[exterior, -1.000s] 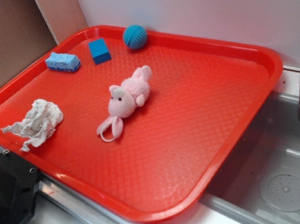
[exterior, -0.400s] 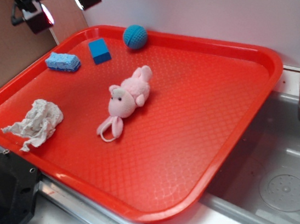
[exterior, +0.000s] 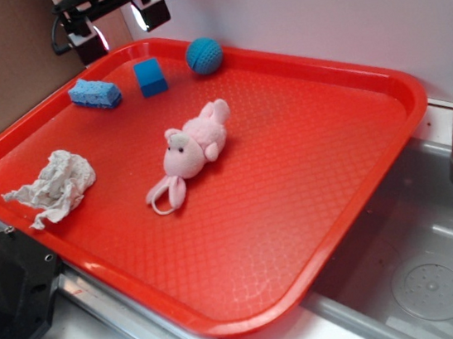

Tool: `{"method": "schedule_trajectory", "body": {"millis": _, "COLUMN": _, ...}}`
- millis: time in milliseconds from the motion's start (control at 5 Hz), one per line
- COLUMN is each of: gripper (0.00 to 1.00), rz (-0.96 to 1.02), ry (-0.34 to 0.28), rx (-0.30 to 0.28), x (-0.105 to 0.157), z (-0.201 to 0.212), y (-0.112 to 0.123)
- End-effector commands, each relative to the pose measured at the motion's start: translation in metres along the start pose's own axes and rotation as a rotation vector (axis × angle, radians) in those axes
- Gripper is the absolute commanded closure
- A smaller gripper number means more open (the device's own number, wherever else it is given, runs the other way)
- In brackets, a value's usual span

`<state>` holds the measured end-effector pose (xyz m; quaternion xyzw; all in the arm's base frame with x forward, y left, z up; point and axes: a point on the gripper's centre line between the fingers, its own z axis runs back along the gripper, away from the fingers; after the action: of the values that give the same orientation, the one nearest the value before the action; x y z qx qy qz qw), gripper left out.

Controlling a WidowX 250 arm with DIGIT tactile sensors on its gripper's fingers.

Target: Grab the blue block.

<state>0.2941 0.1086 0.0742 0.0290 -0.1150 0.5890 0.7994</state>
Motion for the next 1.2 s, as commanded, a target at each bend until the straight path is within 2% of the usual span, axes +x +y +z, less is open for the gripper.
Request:
{"method": "schedule_trajectory", "body": {"millis": 0, "gripper": 0.00, "rz": 0.103, "ry": -0.055, "rx": -0.035, "x": 0.035, "z": -0.016, "y": -0.009}}
{"method": "schedule_trajectory", "body": {"millis": 200, "gripper": 0.00, "rz": 0.079, "ry": -0.039, "rx": -0.027, "x": 0.036, "z": -0.037, "y": -0.017}}
{"method": "schedule_trajectory", "body": {"millis": 600, "gripper": 0.00, "rz": 0.032, "ry": -0.020, "rx": -0.022, "x": 0.029, "z": -0.056, "y": -0.016}}
{"method": "schedule_trajectory", "body": {"millis": 800, "gripper": 0.37, "rz": -0.007, "ry": 0.001, "rx": -0.027, "x": 0.023, "z": -0.060, "y": -0.017}}
{"method": "schedule_trajectory", "body": {"millis": 1000, "gripper": 1.00, "rz": -0.014, "ry": 0.005, "rx": -0.039, "x": 0.020, "z": -0.061, "y": -0.016}}
